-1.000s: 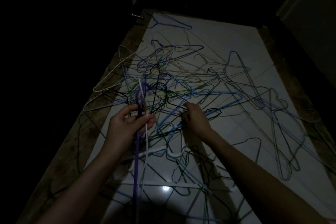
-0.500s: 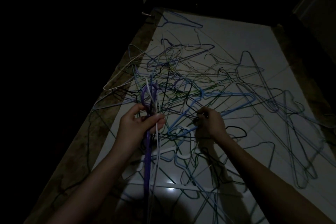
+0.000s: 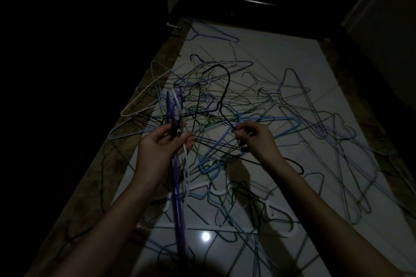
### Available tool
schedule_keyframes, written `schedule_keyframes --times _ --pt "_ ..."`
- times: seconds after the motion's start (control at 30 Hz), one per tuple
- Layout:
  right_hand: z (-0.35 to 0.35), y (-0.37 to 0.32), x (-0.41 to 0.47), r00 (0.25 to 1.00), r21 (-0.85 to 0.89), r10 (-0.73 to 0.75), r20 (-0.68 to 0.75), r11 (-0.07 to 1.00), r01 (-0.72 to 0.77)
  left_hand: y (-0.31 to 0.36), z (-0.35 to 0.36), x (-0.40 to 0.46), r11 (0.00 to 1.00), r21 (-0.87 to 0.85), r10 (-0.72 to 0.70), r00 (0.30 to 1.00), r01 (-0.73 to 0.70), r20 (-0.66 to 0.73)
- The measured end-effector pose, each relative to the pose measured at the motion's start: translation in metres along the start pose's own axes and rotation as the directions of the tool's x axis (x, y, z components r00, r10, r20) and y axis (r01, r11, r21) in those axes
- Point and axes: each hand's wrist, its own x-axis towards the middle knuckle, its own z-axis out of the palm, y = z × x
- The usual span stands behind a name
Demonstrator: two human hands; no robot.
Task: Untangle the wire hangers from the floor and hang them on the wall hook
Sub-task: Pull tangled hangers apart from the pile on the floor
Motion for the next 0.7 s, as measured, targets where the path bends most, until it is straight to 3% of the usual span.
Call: schedule_keyframes --times 0.3,0.7 --pt "-0.019 -0.015 -0.019 0.995 0.128 0.071 -0.074 0.990 -0.061 0.001 -0.001 -0.004 0.998 0.036 0.055 0.998 -0.055 -0.003" --pt "0.003 -0.021 -0.059 0.992 0.277 0.100 0.073 0.954 -0.117 -0.009 0.010 -0.008 0.997 -0.040 -0.061 0.998 0.062 0.016"
